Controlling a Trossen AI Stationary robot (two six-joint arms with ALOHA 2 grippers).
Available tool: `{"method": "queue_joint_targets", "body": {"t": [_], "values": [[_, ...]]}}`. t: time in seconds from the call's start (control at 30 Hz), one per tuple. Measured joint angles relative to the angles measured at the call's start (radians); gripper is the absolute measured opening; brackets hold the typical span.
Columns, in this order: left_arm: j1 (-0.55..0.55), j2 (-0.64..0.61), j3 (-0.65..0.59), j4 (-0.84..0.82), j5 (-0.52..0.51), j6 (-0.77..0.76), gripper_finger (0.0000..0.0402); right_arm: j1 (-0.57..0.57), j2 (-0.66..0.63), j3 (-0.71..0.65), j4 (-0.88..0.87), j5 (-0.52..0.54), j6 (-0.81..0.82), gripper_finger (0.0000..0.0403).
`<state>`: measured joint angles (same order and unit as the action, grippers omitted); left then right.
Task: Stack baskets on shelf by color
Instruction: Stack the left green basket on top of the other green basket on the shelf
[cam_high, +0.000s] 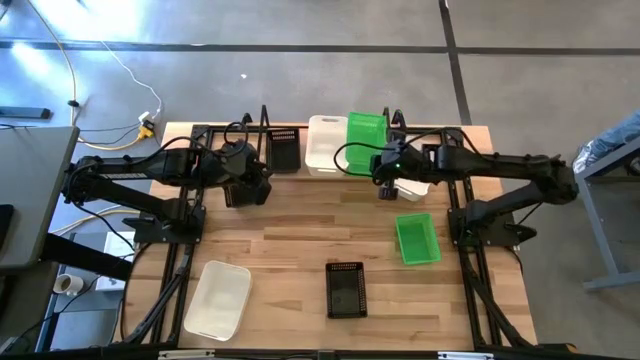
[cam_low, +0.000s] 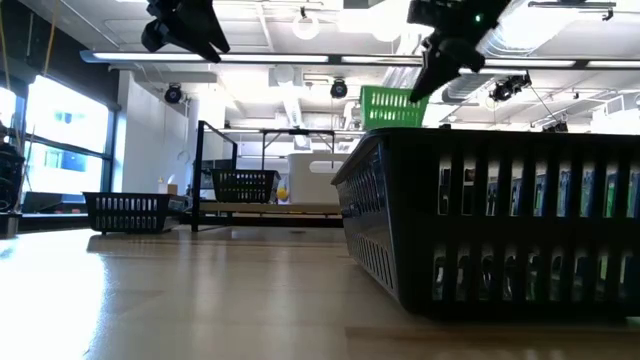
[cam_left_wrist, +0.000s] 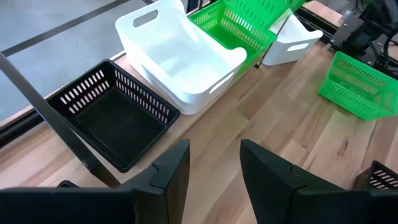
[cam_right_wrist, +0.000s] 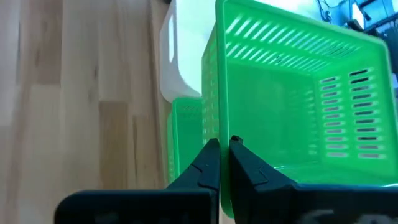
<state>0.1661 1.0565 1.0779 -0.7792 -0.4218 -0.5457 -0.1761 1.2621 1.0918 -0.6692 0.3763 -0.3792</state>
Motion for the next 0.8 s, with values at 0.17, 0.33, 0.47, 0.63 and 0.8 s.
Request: {"method": "queue_joint_targets", "body": {"t": [0.17,0.33,0.47,0.63,0.8], "values": [[0.000,0.000,0.000,-0.002,-0.017,0.000,0.0131,-0.044,0.000,-0.052,0.012,-0.069,-0.049,0.0000],[0.000,0.000,0.000,-0.001,-0.029,0.000,0.0131,-0.066,0.000,-0.105,0.066,-0.095,-0.082,0.0000],[0.000,0.000,0.000,-0.001,-0.032,0.000,0.0131,-0.081,0.001,-0.127,0.083,-0.109,-0.117,0.0000],[0.000,0.000,0.000,-0.002,-0.032,0.000,0.0131,-0.108,0.001,-0.127,0.084,-0.106,-0.119,0.0000],[0.000,0.000,0.000,-0.002,-0.032,0.000,0.0131,-0.126,0.020,-0.127,0.083,-0.145,-0.119,0.0000]]}}
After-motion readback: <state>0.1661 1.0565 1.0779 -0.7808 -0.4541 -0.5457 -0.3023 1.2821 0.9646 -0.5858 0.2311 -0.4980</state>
